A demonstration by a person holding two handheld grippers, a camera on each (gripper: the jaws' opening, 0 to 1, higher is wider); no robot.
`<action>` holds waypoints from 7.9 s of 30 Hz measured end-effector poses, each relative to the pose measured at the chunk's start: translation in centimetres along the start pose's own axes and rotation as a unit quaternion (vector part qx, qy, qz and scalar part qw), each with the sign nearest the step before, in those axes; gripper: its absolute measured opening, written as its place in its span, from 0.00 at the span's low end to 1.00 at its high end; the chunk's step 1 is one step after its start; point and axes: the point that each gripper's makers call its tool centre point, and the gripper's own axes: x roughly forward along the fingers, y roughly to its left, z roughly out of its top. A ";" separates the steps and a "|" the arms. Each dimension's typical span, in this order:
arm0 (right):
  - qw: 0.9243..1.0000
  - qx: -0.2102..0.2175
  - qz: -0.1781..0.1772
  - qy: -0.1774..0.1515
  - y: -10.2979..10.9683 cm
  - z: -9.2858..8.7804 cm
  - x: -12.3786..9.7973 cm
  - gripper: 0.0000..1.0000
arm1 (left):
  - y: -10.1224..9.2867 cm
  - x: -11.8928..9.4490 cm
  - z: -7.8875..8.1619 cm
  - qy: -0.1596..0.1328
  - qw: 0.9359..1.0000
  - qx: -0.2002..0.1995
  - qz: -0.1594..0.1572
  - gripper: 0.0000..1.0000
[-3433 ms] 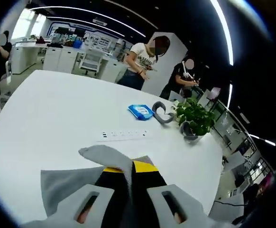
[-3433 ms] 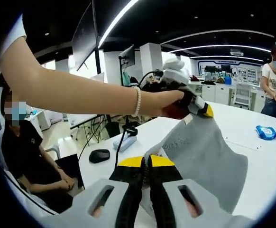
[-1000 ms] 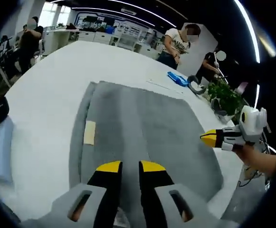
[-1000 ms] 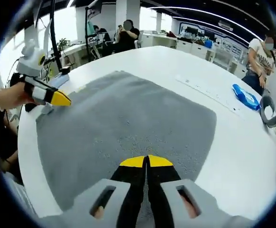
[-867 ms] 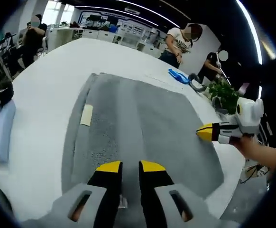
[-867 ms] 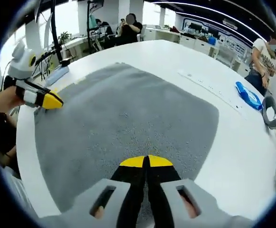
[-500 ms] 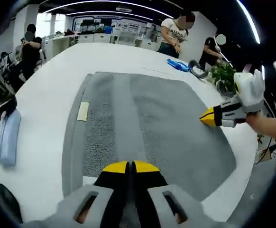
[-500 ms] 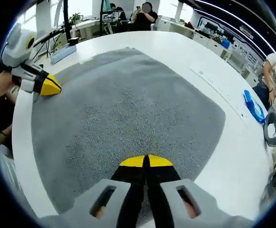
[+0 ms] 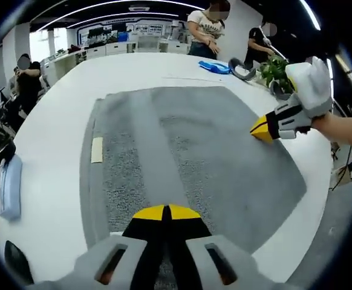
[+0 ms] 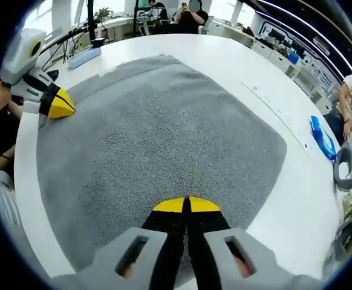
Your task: Fold the towel on the table until its edges align and the towel forms a compact rectangular stack.
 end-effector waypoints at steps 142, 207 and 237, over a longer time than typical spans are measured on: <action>0.996 0.035 0.069 -0.047 2.6 -16.8 -10.4 0.00 | -17.2 11.6 11.4 0.082 0.964 0.250 -0.032 0.01; 0.980 0.082 0.093 -0.154 -0.1 -16.3 -17.6 0.16 | -23.7 -5.0 8.3 -0.126 0.966 0.189 -0.124 0.21; 0.994 -0.040 0.091 -0.054 1.9 -27.9 -16.8 0.24 | -22.5 -4.5 -8.6 0.027 0.954 0.267 -0.136 0.34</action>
